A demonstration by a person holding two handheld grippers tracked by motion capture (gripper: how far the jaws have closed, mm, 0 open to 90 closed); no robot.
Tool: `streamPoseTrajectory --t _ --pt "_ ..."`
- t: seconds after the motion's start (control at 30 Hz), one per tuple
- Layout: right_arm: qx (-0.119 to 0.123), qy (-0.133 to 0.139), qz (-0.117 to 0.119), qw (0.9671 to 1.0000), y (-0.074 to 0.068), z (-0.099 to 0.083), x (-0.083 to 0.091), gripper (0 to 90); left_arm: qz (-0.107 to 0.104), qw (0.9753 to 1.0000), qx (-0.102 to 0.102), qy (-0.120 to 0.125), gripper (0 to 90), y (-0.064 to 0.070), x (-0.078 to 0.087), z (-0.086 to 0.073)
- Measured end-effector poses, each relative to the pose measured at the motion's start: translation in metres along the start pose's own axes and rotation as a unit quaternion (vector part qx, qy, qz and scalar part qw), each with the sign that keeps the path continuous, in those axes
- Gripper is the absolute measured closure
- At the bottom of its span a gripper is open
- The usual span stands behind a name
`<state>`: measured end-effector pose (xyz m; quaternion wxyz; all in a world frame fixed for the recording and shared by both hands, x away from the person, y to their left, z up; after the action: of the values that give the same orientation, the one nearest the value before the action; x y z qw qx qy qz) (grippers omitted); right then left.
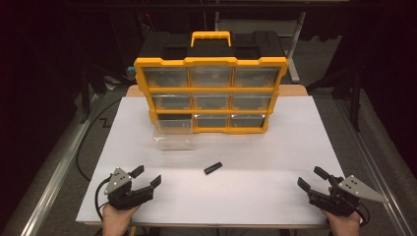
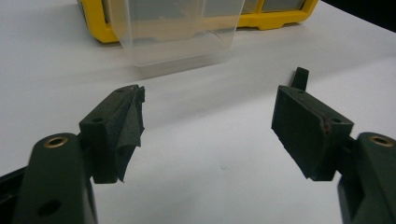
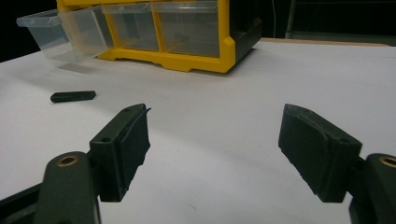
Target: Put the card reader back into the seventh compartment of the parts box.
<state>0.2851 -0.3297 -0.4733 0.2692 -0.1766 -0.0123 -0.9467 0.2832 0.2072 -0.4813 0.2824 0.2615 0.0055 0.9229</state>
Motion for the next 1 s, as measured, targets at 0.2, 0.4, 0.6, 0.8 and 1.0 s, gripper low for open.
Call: streamPoseTrajectory --t 0.2,0.4,0.6,0.8,1.0 --pt "0.001 -0.001 0.001 1.0 -0.001 0.0 0.0 25.1 -0.004 1.0 -0.001 -0.001 25.8 0.0 0.0 0.0" --pt "0.002 -0.005 0.0 1.0 -0.001 0.0 0.0 25.1 -0.003 1.0 -0.007 0.003 25.6 0.001 0.0 0.002" --pt "0.002 -0.006 0.002 1.0 -0.001 -0.001 -0.001 25.0 0.002 0.9999 -0.008 0.009 25.4 0.0 0.002 0.004" --pt "0.002 -0.007 0.001 1.0 -0.001 -0.001 -0.001 25.1 0.001 0.9999 -0.009 0.008 24.7 0.002 0.001 0.008" --pt "0.001 -0.007 0.001 1.0 -0.001 -0.001 0.0 25.1 -0.007 0.9998 -0.016 0.01 24.4 0.007 -0.002 0.013"
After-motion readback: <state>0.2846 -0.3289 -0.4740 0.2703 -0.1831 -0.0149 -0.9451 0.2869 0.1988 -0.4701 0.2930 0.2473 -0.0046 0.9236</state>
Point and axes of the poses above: each handheld gripper's, and its own axes: x roughly backward along the jaws, z roughly out of its top, y roughly to its right, the point moved 4 cm from there along -x, roughly forward along the jaws, and after that the axes turned 3 degrees about -y, right-handed, at the moved point
